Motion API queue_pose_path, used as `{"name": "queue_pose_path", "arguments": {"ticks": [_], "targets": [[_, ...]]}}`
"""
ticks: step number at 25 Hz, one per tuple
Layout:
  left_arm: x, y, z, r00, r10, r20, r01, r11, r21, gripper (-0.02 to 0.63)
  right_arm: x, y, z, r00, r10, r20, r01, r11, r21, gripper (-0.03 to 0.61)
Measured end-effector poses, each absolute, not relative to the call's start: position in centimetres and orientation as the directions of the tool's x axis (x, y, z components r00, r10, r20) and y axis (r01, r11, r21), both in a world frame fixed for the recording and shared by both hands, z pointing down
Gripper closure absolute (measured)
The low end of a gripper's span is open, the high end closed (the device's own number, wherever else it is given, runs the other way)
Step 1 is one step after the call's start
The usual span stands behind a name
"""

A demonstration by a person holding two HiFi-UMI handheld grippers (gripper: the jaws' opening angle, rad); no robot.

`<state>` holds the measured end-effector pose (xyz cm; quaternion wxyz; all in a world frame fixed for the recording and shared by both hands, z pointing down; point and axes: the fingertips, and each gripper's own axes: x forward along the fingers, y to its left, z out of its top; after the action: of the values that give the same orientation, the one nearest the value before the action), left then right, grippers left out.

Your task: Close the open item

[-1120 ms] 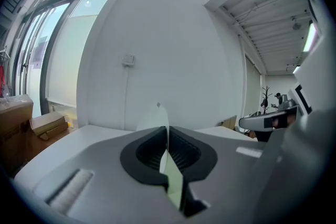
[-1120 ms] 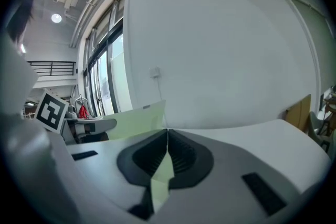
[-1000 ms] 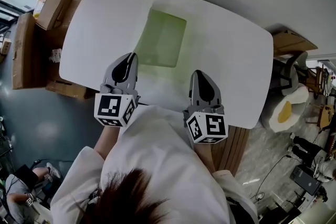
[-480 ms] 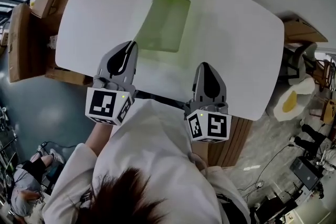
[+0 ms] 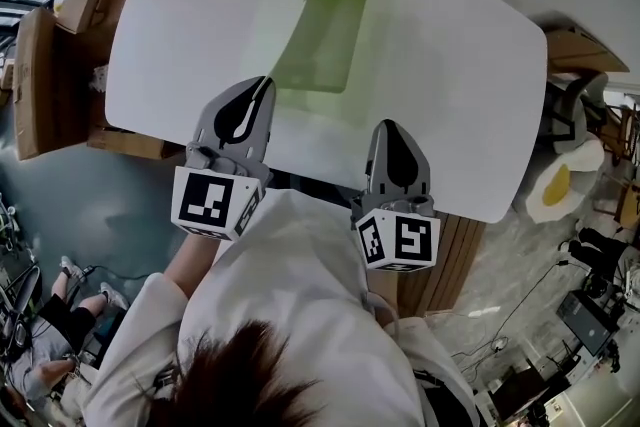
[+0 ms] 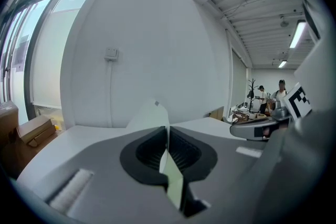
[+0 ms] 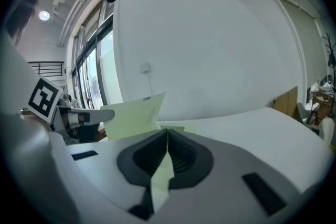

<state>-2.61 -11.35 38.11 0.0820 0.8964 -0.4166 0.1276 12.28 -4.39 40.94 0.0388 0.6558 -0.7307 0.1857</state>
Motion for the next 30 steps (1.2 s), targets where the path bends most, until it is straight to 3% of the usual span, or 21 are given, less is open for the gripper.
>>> {"name": "queue_pose_path", "arguments": {"ticks": [30], "targets": [[2.7,-9.4,41.3,0.734,-0.586,0.344,-0.625,-0.781,0.003,0.593,13.0,-3.5,40.9,-0.069,-0.949,0.308,-0.979,0.004,-0.206,0.568]]}}
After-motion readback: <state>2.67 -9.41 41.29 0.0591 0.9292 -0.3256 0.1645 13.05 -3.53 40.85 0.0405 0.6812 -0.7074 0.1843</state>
